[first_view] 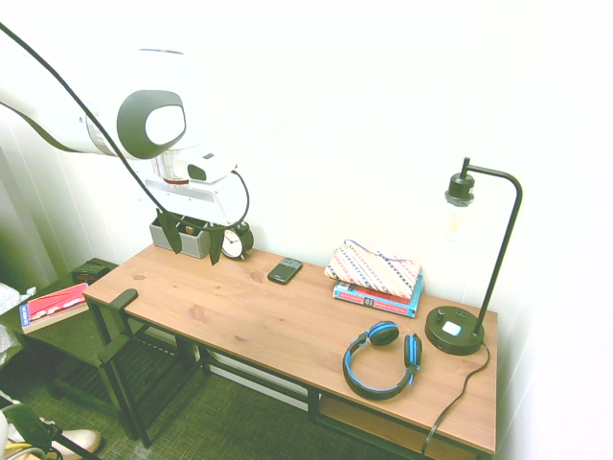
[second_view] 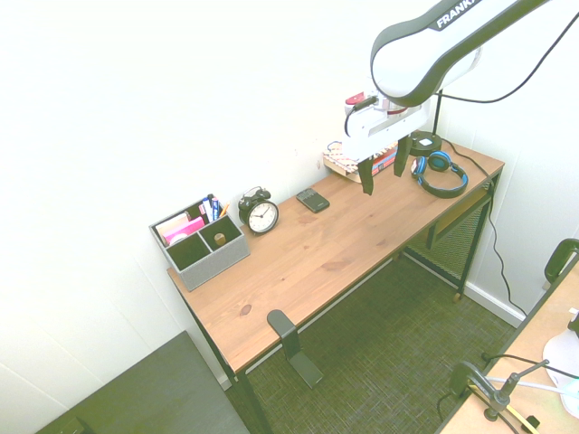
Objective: Hang the headphone
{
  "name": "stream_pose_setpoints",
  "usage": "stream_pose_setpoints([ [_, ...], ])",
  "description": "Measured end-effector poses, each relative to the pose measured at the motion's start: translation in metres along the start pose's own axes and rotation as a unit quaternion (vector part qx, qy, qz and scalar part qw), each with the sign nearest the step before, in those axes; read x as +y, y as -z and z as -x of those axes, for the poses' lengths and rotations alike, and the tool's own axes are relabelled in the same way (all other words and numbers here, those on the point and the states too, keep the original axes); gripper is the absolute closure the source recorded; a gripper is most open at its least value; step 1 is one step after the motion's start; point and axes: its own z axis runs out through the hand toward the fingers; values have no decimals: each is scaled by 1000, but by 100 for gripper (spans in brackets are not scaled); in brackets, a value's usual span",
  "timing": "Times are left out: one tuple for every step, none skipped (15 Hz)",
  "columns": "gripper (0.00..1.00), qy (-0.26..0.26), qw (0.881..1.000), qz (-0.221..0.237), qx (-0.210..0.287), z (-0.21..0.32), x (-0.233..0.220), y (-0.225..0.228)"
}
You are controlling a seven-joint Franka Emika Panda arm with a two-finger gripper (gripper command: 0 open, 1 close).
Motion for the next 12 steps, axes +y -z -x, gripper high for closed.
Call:
stream_pose_setpoints([
  [0, 0, 1000, 1, -1, 0, 0, -1],
  [0, 6, 1000, 1, 0, 0, 0, -2],
  [0, 28, 1000, -6, 5, -4, 0, -2],
  [0, 59, 998, -15, 11, -12, 2, -4],
  [0, 90, 996, -23, 18, -23, 7, -7],
  [0, 120, 992, -26, 22, -37, 15, -11],
  [0, 150, 988, -25, 22, -50, 27, -17],
  [0, 179, 983, -23, 20, -63, 40, -23],
  [0, 208, 978, -21, 20, -77, 54, -29],
  [0, 236, 972, -17, 16, -90, 69, -36],
  [0, 263, 965, -13, 12, -104, 83, -44],
  [0, 285, 958, -9, 10, -118, 98, -51],
])
